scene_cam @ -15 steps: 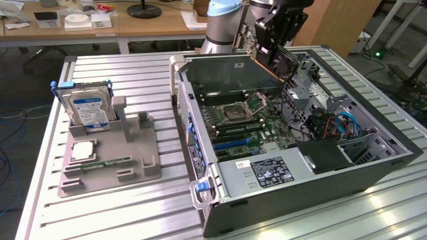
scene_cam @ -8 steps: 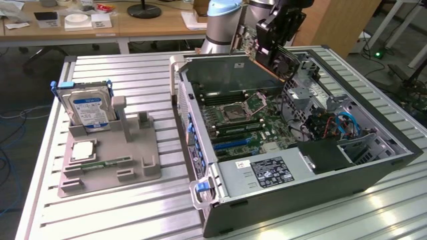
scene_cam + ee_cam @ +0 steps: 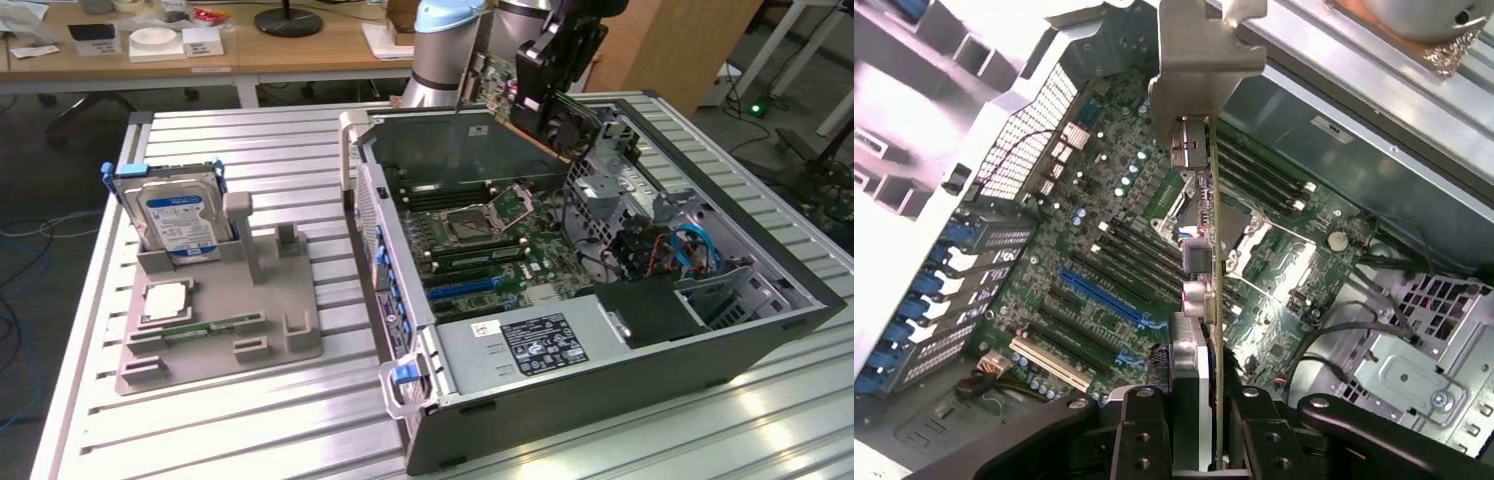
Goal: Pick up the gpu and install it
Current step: 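Insert the gpu into the slot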
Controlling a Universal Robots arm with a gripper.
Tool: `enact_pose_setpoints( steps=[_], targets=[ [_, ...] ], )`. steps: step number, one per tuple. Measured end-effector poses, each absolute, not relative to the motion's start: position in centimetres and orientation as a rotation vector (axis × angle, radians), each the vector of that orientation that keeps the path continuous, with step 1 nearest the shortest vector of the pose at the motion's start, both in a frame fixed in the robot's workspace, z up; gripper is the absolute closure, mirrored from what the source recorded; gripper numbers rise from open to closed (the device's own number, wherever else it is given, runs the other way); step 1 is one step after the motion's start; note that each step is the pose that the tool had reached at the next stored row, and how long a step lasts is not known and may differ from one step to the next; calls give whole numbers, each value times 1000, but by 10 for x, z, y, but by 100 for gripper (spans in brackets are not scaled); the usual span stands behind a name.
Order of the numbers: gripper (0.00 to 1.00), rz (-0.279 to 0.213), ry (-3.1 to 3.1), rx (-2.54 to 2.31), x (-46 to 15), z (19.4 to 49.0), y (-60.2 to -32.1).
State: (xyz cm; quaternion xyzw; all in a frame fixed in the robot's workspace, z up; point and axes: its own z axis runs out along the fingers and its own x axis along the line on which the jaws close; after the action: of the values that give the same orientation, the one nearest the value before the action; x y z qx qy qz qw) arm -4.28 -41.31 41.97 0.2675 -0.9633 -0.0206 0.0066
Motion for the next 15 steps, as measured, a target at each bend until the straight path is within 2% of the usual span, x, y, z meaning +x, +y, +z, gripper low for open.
enact_pose_setpoints(
  steps=[15],
  targets=[
    [72,-63,-2948,1037,-43,419,-413]
  ],
)
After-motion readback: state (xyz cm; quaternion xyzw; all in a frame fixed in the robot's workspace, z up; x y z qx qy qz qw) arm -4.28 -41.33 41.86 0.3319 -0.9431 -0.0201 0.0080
